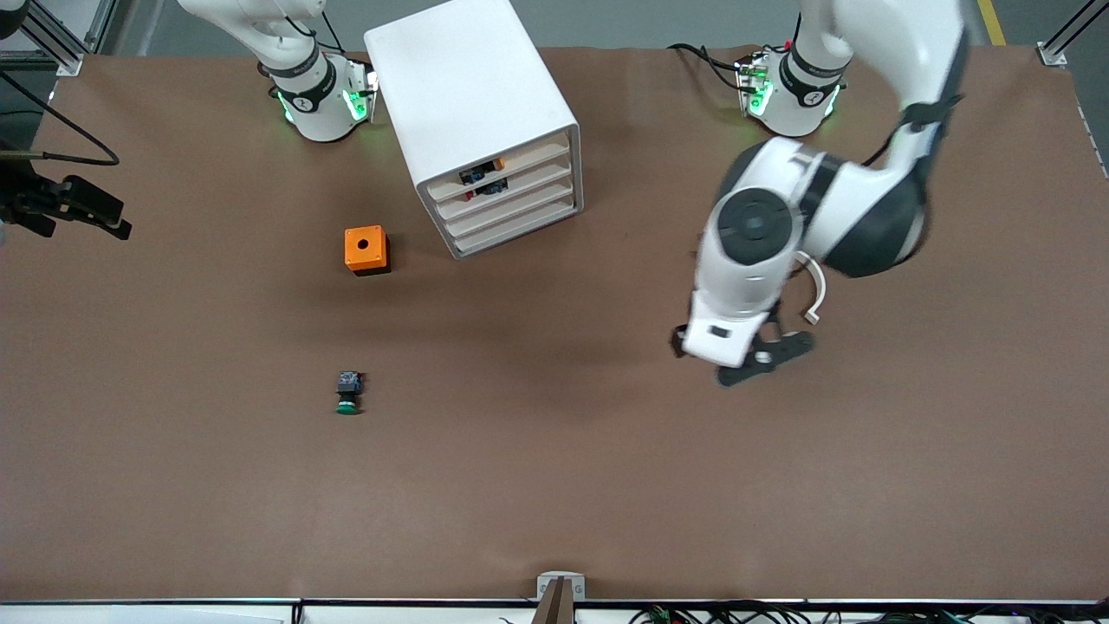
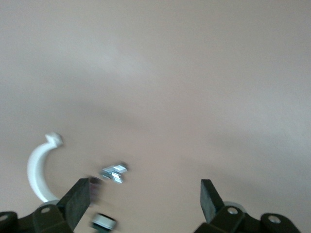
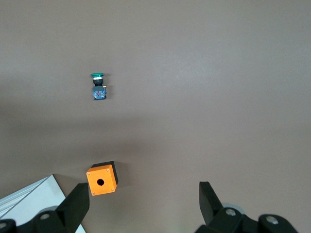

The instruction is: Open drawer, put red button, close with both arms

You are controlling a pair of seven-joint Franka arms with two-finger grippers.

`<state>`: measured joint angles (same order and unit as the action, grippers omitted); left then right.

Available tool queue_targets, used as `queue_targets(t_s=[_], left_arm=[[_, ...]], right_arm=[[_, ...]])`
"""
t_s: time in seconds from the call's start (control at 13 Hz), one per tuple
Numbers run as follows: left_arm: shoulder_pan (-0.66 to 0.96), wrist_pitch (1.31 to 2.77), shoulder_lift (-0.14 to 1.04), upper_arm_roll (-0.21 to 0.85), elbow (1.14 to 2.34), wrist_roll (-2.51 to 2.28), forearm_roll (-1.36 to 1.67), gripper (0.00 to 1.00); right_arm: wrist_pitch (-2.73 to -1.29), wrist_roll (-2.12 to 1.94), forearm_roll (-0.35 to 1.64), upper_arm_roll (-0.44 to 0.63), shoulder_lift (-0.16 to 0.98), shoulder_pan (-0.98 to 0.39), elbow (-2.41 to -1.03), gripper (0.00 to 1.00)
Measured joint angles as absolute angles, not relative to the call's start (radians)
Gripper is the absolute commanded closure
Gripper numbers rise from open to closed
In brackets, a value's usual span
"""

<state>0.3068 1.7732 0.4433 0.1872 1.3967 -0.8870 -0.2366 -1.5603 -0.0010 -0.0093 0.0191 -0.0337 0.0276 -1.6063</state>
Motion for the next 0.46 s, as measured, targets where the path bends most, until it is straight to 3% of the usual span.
queue_targets(t_s=[0.46], left_arm=[[0.075, 1.651, 0.259, 0.191, 1.398, -0.52, -0.23, 0.0]], right_arm=[[-1.556, -0.002, -0.015, 0.021, -0.034, 0.027, -1.606, 0.0]])
